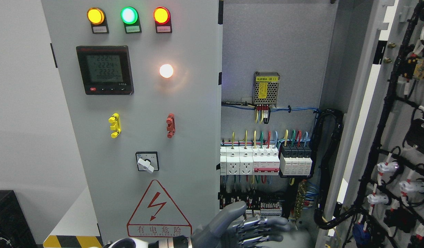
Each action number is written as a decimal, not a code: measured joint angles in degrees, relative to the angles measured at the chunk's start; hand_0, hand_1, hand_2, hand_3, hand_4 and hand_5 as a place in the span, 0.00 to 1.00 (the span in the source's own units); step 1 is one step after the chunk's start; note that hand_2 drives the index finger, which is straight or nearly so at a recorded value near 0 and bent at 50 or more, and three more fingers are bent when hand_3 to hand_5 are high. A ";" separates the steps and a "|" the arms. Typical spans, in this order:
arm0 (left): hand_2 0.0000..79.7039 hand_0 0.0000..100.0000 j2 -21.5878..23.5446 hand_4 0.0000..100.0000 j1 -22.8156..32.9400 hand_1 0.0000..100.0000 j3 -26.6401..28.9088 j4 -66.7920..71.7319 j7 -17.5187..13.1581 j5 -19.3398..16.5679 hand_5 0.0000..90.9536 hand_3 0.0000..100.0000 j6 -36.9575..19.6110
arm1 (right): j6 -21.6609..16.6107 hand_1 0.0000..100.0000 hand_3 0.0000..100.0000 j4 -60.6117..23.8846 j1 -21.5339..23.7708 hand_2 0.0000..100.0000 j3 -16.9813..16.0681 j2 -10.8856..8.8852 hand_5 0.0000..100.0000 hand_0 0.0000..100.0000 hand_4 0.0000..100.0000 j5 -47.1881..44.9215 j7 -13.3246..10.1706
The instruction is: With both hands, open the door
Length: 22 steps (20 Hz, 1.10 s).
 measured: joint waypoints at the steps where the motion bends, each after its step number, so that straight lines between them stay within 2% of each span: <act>1: 0.00 0.00 1.14 0.00 2.40 0.00 0.13 -0.16 0.18 -0.80 0.00 0.00 -0.05 | 0.00 0.00 0.00 0.00 0.00 0.00 0.00 0.00 0.00 0.00 0.00 0.00 0.00; 6: 0.00 0.00 5.48 0.00 15.98 0.00 2.55 0.30 0.38 -5.82 0.00 0.00 -0.14 | 0.00 0.00 0.00 0.00 0.00 0.00 0.00 0.00 0.00 0.00 0.00 0.00 0.00; 12: 0.00 0.00 8.04 0.00 29.31 0.00 6.25 4.57 0.44 -9.18 0.00 0.00 -0.38 | 0.00 0.00 0.00 0.00 0.00 0.00 0.00 0.00 0.00 0.00 0.00 -0.01 -0.02; 18: 0.00 0.00 7.04 0.00 38.73 0.00 9.74 13.26 0.60 -11.29 0.00 0.00 -1.07 | 0.00 0.00 0.00 0.00 0.00 0.00 0.00 0.00 0.00 0.00 0.00 -0.01 -0.06; 22: 0.00 0.00 4.91 0.00 42.15 0.00 11.83 20.91 0.60 -12.28 0.00 0.00 -1.19 | 0.00 0.00 0.00 0.00 0.00 0.00 0.00 0.00 0.00 0.00 0.00 -0.02 -0.28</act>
